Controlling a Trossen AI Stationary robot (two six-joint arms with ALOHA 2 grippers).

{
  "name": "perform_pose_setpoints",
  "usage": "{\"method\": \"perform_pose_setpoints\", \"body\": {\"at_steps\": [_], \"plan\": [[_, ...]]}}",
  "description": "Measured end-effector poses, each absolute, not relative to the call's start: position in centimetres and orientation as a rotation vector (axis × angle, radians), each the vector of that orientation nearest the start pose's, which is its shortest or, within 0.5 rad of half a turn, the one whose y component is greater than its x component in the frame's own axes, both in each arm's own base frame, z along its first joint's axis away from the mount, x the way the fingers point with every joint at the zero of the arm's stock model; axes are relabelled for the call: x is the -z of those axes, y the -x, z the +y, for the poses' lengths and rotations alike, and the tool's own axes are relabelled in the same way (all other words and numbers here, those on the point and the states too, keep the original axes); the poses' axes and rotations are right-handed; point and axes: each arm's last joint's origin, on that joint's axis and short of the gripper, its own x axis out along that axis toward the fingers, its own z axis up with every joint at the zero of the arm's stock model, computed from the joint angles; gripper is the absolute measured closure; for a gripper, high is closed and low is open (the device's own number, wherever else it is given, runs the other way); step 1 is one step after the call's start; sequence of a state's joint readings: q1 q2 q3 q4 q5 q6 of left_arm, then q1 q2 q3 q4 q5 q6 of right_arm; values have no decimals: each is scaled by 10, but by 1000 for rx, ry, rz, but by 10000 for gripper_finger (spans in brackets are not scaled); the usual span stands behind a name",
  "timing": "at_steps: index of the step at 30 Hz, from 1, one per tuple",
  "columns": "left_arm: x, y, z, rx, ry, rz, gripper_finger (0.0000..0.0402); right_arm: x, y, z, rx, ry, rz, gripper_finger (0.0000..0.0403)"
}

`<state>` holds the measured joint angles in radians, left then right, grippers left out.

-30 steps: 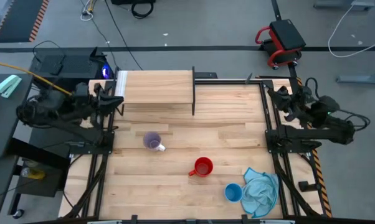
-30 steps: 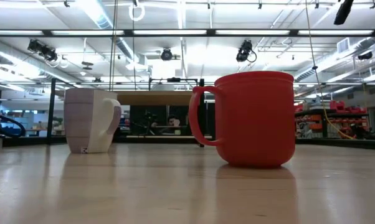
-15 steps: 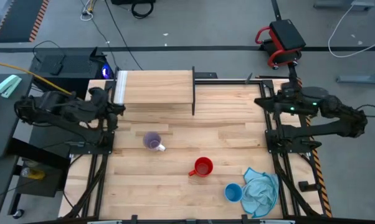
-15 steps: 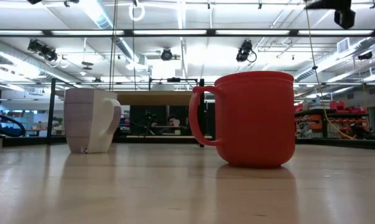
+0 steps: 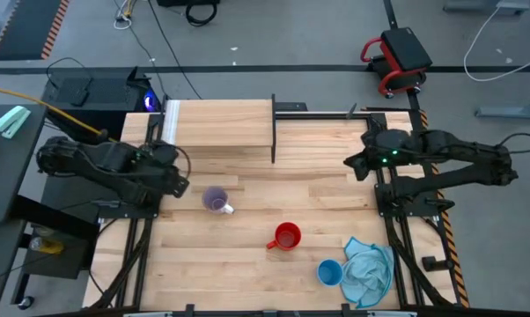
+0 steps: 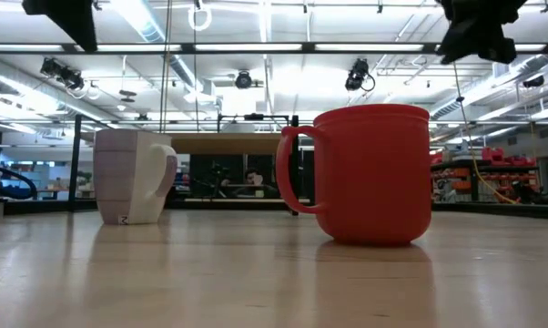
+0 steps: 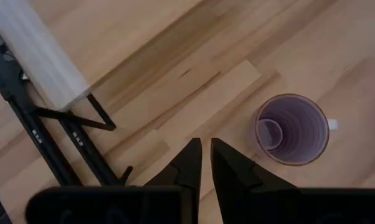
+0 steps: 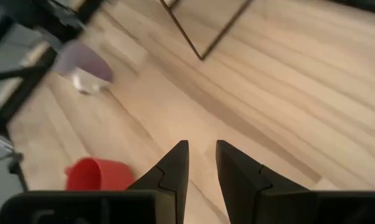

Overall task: Stack small to large cups/mugs on shelf
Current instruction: Put the purple mug on the shelf

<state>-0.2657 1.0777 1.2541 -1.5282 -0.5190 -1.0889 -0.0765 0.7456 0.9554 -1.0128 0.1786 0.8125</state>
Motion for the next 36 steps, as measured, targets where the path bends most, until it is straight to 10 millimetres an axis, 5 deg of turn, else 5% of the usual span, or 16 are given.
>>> {"method": "perform_pose_setpoints", "body": {"at_steps": [12, 22, 36], "plan": [[-332, -187, -28, -671, 512, 1080, 326, -317, -131, -15, 568, -713, 716, 314], [-332, -193, -20, -626, 627, 1084, 294, -317, -131, -14, 555, -718, 723, 314], [-286, -224, -17, -688, 589, 1255, 286, -316, -132, -15, 556, -717, 727, 314]]}}
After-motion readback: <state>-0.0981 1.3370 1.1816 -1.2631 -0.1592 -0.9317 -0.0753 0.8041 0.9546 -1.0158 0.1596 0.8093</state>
